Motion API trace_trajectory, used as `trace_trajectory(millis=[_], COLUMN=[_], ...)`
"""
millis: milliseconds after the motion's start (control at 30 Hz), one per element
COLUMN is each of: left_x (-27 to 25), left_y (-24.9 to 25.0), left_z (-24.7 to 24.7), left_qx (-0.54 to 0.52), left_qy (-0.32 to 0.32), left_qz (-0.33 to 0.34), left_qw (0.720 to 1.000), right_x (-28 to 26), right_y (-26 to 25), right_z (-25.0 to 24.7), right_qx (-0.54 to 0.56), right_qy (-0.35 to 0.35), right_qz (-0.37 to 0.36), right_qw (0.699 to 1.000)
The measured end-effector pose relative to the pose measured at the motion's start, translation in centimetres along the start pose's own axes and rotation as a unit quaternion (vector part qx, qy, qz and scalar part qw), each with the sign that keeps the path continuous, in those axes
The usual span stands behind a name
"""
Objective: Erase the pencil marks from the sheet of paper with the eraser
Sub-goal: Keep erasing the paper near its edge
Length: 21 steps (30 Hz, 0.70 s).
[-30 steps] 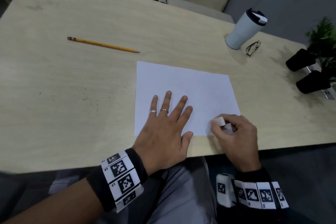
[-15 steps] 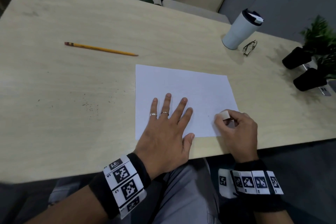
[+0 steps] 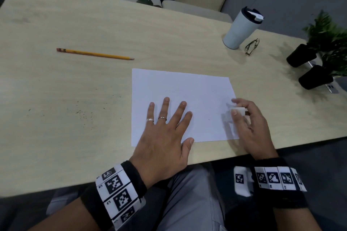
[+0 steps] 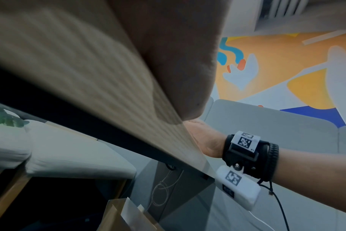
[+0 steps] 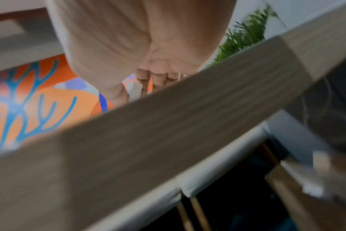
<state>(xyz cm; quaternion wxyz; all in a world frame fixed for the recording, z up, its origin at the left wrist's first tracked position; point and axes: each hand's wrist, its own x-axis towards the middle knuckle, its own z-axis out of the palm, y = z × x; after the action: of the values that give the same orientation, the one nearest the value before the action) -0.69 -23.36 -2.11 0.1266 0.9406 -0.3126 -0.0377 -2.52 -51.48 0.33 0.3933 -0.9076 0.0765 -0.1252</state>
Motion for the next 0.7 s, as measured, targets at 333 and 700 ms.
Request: trace_trajectory(millis=[333, 700], left_x=[1.0, 4.7], left_y=[6.9, 14.0], left_z=[-0.8, 1.5], left_qx=[0.001, 0.026], left_qy=[-0.058, -0.145], left_qz=[-0.045, 0.022], left_qw=[0.997, 0.989], right_x=[-0.9, -2.2], right_y=[1.1, 1.9], right_z=[-1.2, -2.7], right_qx=[0.009, 0.041], right_qy=[-0.058, -0.035], right_qz=[0.015, 0.027], right_qw=[0.998, 0.998])
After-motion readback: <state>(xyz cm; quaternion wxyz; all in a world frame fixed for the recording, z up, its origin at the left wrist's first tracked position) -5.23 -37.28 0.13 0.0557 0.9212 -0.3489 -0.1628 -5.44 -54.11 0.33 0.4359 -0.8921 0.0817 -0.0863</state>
